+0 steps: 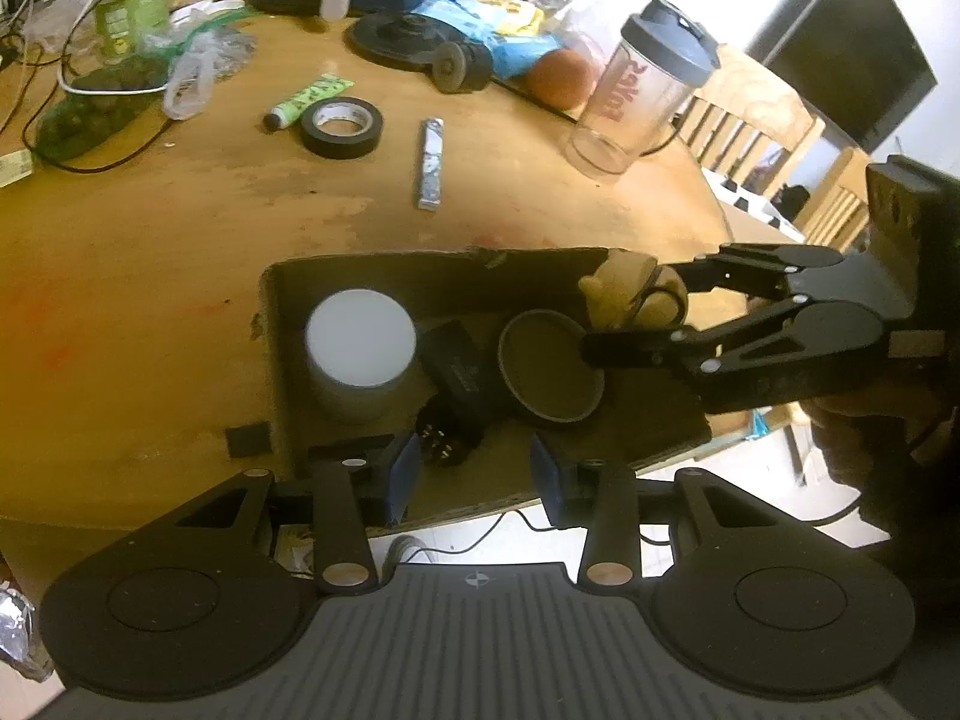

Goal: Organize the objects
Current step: 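Lower the yellow case into the box and open the right gripper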

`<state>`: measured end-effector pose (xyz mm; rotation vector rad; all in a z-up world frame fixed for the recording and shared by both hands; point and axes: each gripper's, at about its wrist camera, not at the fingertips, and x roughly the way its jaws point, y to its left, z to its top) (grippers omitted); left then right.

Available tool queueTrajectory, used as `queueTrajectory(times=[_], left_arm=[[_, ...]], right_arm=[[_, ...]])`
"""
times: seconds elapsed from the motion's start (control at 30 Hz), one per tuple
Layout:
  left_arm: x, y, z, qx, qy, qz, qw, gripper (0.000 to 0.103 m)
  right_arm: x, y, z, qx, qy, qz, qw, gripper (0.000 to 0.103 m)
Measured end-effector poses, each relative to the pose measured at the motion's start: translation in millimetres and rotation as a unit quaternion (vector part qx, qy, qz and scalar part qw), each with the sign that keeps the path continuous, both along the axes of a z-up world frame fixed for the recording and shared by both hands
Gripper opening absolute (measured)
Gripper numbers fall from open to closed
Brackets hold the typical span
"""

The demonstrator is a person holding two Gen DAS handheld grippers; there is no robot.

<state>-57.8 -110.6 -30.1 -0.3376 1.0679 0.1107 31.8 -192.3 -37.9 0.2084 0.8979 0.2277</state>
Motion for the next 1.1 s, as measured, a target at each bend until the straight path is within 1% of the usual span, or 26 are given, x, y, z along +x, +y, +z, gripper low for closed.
queueTrajectory(times=[0.2,0.23,0.27,0.33,0.57,0.73,0.77,1.1], left_arm=[[-5,5,1,0.000,-0.003,0.018,0.9998,0.040],[-5,5,2,0.000,-0.003,0.020,0.9998,0.040],[-6,5,2,0.001,-0.003,0.020,0.9998,0.040],[-6,5,2,0.001,-0.004,0.020,0.9998,0.040],[-2,7,4,0.003,-0.006,0.017,0.9998,0.040],[3,11,7,0.005,-0.009,0.015,0.9998,0.040],[4,12,7,0.006,-0.010,0.014,0.9998,0.040],[18,20,15,0.018,-0.024,0.006,0.9995,0.040]], right_arm=[[8,6,-6,-0.019,0.011,0.020,1.000,0.080],[10,8,-8,-0.028,0.014,0.021,0.999,0.081],[10,9,-8,-0.036,0.010,0.019,0.999,0.087],[10,8,-6,-0.037,0.003,0.018,0.999,0.093],[8,3,-2,-0.024,-0.007,0.010,1.000,0.099],[6,1,2,-0.022,-0.014,0.004,1.000,0.101],[6,0,2,-0.022,-0.015,0.001,1.000,0.103],[7,-12,9,-0.019,-0.028,-0.031,0.999,0.103]])
